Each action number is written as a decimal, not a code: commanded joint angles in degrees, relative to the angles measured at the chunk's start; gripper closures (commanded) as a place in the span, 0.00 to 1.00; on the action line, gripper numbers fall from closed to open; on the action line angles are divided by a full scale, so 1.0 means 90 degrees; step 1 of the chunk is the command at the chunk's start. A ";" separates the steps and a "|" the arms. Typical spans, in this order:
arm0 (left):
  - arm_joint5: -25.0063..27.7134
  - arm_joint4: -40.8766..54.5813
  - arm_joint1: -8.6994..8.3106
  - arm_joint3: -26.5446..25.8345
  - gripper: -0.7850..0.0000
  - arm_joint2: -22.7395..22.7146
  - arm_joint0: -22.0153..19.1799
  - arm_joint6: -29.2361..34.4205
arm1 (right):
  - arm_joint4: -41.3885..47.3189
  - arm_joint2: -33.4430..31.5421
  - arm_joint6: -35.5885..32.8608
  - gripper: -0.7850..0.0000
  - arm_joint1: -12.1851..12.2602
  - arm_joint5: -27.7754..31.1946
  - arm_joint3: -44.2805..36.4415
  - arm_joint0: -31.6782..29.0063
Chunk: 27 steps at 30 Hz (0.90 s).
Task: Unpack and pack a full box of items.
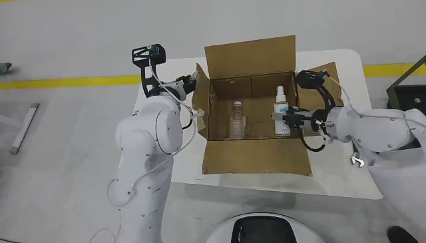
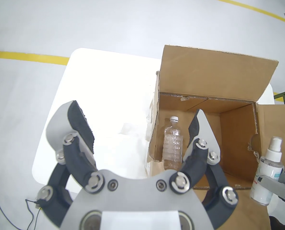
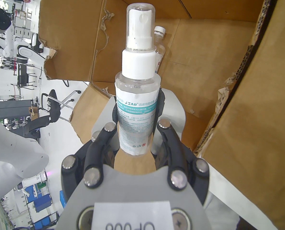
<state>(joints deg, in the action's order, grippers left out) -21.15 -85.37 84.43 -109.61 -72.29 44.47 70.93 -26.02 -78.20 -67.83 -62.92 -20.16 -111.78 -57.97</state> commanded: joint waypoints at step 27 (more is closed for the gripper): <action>0.0003 0.0003 0.0000 0.0000 0.00 0.0002 -0.0002 0.0001 | -0.1479 0.3105 0.0100 1.00 -0.0609 -0.1201 0.3045 0.2600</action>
<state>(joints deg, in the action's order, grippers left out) -21.12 -85.34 84.43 -109.62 -72.27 44.46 70.94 -38.99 -51.52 -66.92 -68.05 -30.94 -86.01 -35.41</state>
